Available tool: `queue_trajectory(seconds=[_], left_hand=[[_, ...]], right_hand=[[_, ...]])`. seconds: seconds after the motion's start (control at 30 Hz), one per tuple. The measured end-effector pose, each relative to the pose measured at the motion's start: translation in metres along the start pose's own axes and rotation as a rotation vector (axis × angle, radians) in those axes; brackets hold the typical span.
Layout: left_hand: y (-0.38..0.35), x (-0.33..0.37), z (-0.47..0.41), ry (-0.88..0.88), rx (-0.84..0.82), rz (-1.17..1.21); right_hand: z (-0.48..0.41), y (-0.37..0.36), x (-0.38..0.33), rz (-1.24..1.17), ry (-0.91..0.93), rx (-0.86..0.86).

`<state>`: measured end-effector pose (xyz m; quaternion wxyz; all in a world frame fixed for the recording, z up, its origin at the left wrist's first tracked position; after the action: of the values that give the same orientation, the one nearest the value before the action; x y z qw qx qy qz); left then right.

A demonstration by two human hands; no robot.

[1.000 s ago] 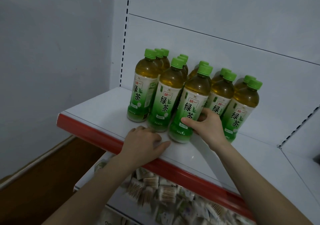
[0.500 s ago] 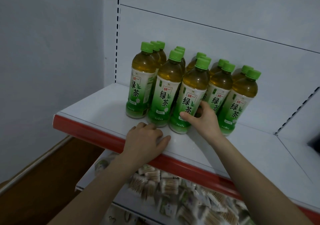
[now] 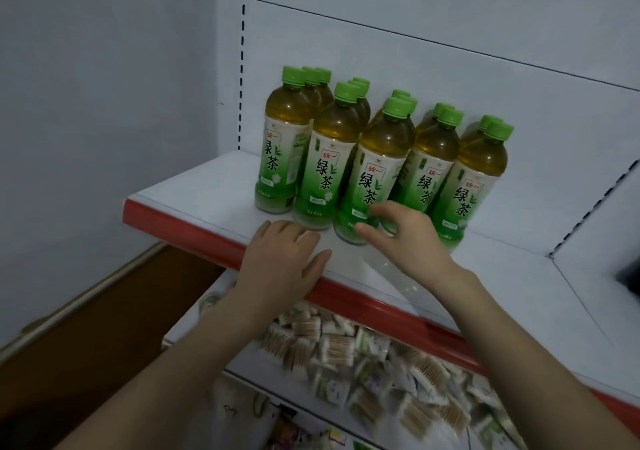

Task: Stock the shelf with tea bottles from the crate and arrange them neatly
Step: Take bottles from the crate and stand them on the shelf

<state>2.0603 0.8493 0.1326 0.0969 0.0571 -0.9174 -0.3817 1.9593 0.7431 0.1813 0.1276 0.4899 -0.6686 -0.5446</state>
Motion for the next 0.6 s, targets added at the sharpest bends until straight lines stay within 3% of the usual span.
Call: queue_trajectory(seconds=[0.17, 0.33, 0.47, 0.6], left_hand=[[0.035, -0.011, 0.054, 0.117, 0.041, -0.040], [0.046, -0.045, 0.161, 0.404, -0.202, -0.207], [0.062, -0.063, 0.268, 0.694, -0.394, -0.295], [0.085, -0.072, 0.365, 0.911, -0.471, -0.363]], right_hand=[[0.013, -0.017, -0.047, -0.057, 0.219, -0.051], [0.044, -0.064, -0.101, -0.179, 0.398, -0.189], [0.087, -0.132, -0.149, -0.288, 0.509, -0.438], [0.139, -0.201, -0.186, -0.317, 0.580, -0.676]])
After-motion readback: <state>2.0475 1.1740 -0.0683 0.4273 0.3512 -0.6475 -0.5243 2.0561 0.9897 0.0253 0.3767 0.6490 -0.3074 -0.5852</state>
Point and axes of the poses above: each hand's wrist, its own z-axis away from the middle knuckle, its own y-axis out of the back of the hand, x = y × z, the point moved 8 cm from there along -z, towards the middle knuckle, and after that the axes turned 1 degree about y, right-handed, at the moved point
